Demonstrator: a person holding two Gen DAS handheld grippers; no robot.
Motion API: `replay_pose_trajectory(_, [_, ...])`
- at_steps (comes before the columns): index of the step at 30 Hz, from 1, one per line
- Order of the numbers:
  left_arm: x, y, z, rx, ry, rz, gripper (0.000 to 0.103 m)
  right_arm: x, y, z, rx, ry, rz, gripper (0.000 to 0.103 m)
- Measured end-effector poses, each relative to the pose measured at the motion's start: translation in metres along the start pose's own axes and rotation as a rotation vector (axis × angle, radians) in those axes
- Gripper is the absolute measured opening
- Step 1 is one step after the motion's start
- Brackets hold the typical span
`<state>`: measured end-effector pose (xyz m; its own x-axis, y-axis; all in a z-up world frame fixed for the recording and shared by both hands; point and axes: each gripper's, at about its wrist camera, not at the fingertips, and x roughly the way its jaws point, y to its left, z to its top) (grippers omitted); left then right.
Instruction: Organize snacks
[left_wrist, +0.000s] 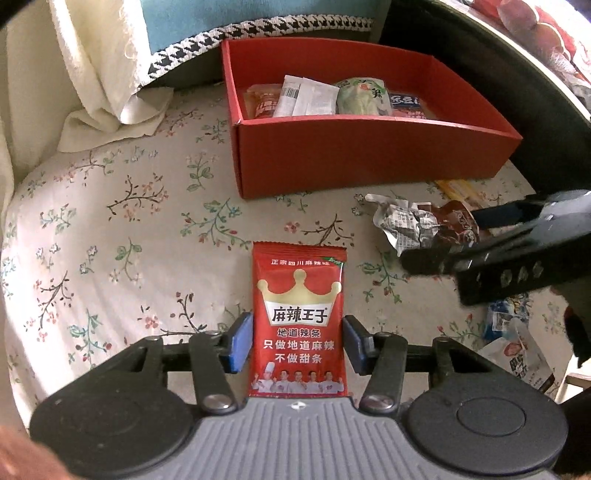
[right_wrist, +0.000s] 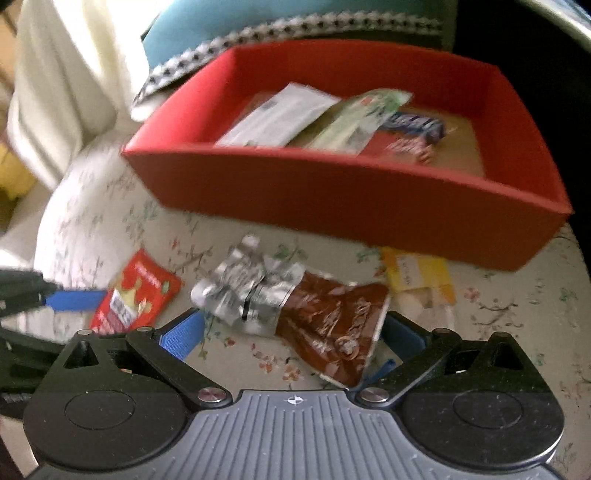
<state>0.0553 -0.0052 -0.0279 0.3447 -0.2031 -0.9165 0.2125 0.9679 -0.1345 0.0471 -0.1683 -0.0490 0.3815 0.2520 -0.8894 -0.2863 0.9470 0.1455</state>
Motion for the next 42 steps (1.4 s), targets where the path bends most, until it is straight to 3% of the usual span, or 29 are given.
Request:
replay_pose_trajectory(4, [-0.001,0.002,0.000,-0.002,0.000,-0.019,0.045,0.003,0.010,-0.009,-0.147,-0.020,-0.023,0.103])
replay_pose_trajectory(7, [-0.001,0.003,-0.002,0.009,-0.003,-0.030,0.046,0.005,0.017,-0.022,-0.215,-0.077,-0.067,0.103])
replay_pose_trajectory(9, [-0.002,0.005,-0.002,0.009,-0.002,-0.039,0.046,0.002,0.014,-0.026,-0.230,-0.097,-0.052,0.103])
replay_pose_trajectory(13, [-0.003,0.006,-0.002,0.010,-0.003,-0.055,0.046,-0.003,0.012,-0.010,-0.228,-0.068,-0.082,0.100])
replay_pose_trajectory(15, [-0.003,0.007,-0.002,0.014,-0.003,-0.059,0.047,-0.008,0.020,-0.007,-0.313,-0.093,-0.074,0.103])
replay_pose_trajectory(18, [-0.002,0.006,-0.002,0.023,0.000,-0.063,0.049,0.008,0.033,-0.001,-0.485,0.012,-0.031,0.103])
replay_pose_trajectory(21, [-0.002,0.005,-0.003,0.028,-0.002,-0.062,0.049,0.015,0.025,0.017,-0.442,0.050,0.046,0.102])
replay_pose_trajectory(25, [-0.003,0.008,-0.003,0.025,-0.004,-0.077,0.049,0.017,0.027,0.022,-0.403,0.066,0.018,0.101])
replay_pose_trajectory(30, [-0.003,0.007,-0.002,0.030,-0.001,-0.076,0.050,0.010,0.048,0.003,-0.370,0.097,0.002,0.099])
replay_pose_trajectory(33, [-0.003,0.006,-0.003,0.043,-0.004,-0.072,0.050,0.003,0.058,-0.007,-0.365,0.112,0.003,0.089])
replay_pose_trajectory(37, [-0.003,0.009,-0.003,0.036,-0.008,-0.082,0.051,-0.004,0.047,-0.006,-0.263,0.094,0.010,0.081])
replay_pose_trajectory(40, [-0.002,0.007,-0.004,0.049,-0.012,-0.076,0.052,0.003,0.036,0.004,-0.156,0.026,0.000,0.087])
replay_pose_trajectory(42, [-0.002,0.006,-0.005,0.057,-0.015,-0.073,0.053,0.007,0.038,0.003,-0.135,-0.008,0.006,0.099])
